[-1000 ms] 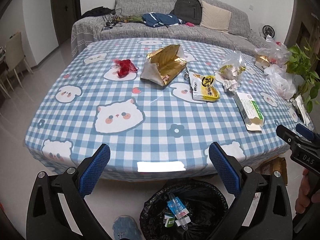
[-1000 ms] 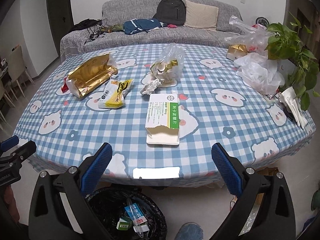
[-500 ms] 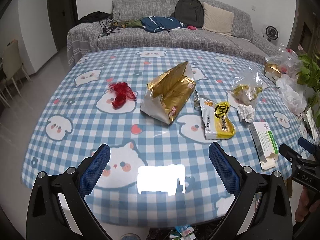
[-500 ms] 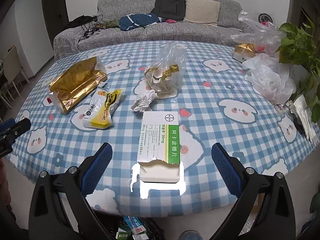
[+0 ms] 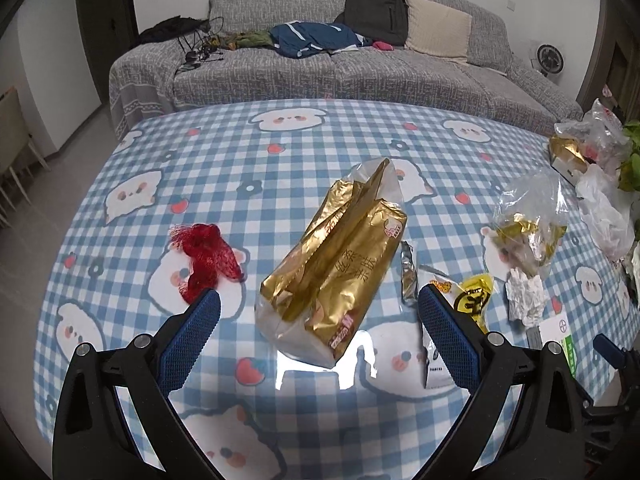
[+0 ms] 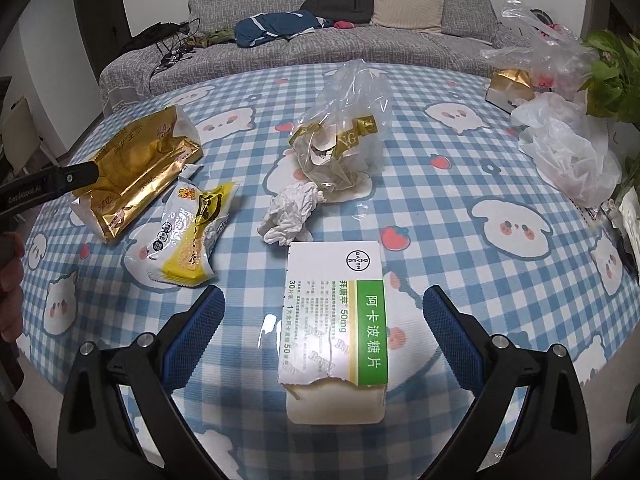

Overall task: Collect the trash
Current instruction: 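Grasp the white medicine box with the right tool while the left tool grasps the gold wrapper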

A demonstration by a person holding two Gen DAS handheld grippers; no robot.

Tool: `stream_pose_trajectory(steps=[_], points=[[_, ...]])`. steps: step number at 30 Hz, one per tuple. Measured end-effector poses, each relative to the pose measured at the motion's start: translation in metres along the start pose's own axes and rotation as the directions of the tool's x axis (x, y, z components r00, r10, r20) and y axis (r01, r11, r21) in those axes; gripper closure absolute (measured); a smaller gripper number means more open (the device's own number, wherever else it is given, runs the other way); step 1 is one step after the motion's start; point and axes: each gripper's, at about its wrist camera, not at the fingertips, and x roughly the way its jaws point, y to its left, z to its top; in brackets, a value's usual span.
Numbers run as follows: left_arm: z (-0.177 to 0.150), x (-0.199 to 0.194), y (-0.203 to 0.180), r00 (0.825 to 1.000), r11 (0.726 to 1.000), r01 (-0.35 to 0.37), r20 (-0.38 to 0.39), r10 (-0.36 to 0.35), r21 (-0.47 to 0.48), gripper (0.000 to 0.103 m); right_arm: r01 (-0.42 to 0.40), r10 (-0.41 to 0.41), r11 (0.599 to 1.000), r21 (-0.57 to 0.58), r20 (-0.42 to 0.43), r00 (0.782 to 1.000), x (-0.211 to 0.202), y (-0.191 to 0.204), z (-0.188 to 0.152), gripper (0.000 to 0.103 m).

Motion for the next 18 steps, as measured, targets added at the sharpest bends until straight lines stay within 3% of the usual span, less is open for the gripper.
stream_pose_trajectory(steps=[11, 18], points=[[0.036, 0.045, -0.004, 0.998, 0.999, -0.049, -0.044, 0.05, 0.022, 0.01, 0.003, -0.003, 1.0, -0.008, -0.034, 0.999, 0.024, 0.002, 0.008, 0.008], [0.037, 0.073, -0.009, 0.992, 0.998, -0.058, -0.106, 0.062, 0.037, 0.034, 0.001, -0.002, 1.0, -0.007, -0.075, 0.997, 0.042, 0.004, 0.012, 0.021]])
